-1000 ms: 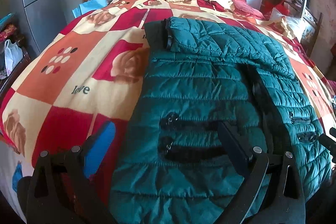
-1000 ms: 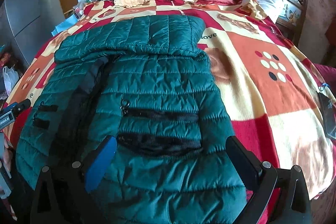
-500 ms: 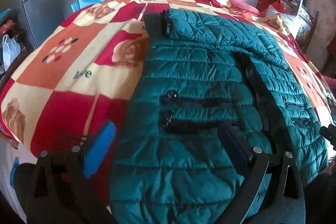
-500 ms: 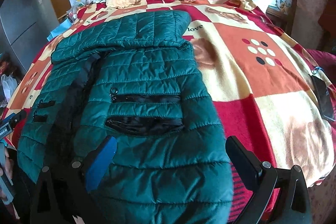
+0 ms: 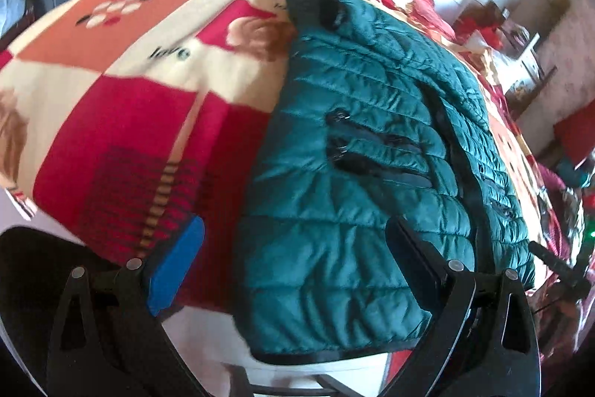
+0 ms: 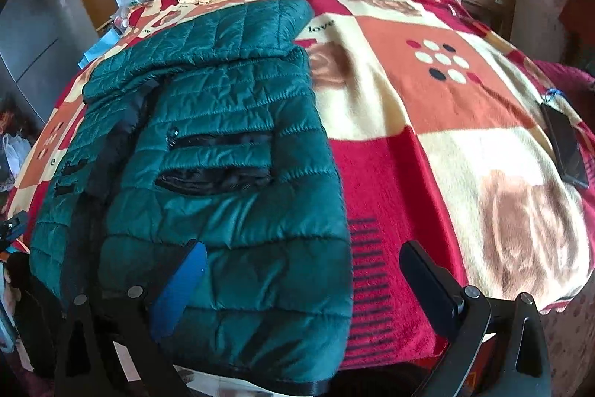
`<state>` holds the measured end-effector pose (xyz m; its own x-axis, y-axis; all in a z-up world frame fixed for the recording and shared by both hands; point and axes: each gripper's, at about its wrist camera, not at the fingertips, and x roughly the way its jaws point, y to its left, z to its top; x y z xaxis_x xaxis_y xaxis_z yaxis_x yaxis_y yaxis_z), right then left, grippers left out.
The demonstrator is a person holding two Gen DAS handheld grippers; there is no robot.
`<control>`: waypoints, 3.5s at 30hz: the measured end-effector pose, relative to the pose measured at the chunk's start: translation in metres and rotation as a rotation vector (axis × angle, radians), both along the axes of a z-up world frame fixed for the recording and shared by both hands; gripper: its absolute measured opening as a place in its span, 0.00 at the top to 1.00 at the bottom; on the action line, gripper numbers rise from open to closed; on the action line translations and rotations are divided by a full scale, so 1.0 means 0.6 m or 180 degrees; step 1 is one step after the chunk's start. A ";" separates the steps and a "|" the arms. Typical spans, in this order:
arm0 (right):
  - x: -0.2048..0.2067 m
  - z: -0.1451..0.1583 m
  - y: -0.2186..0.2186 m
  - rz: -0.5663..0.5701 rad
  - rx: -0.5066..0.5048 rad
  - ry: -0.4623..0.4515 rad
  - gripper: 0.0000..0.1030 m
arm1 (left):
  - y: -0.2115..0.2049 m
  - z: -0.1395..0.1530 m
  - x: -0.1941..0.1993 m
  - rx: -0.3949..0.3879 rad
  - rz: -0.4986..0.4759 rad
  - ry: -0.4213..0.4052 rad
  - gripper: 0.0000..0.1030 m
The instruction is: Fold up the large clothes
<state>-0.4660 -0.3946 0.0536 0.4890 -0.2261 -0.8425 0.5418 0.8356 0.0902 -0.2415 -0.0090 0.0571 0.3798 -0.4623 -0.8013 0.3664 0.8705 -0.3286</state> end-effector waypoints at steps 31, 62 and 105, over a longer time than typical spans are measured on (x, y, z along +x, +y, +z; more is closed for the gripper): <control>0.032 -0.053 0.021 0.0570 0.0581 0.0010 0.00 | -0.020 -0.055 -0.017 0.0341 -0.0214 0.0154 0.04; 0.020 0.034 0.026 0.0798 0.0398 -0.0555 0.78 | -0.017 0.023 -0.030 0.0168 -0.0543 -0.0121 0.85; 0.290 0.203 -0.134 0.0152 0.0068 -0.1237 0.80 | -0.132 0.191 0.267 -0.0392 0.0104 -0.0560 0.87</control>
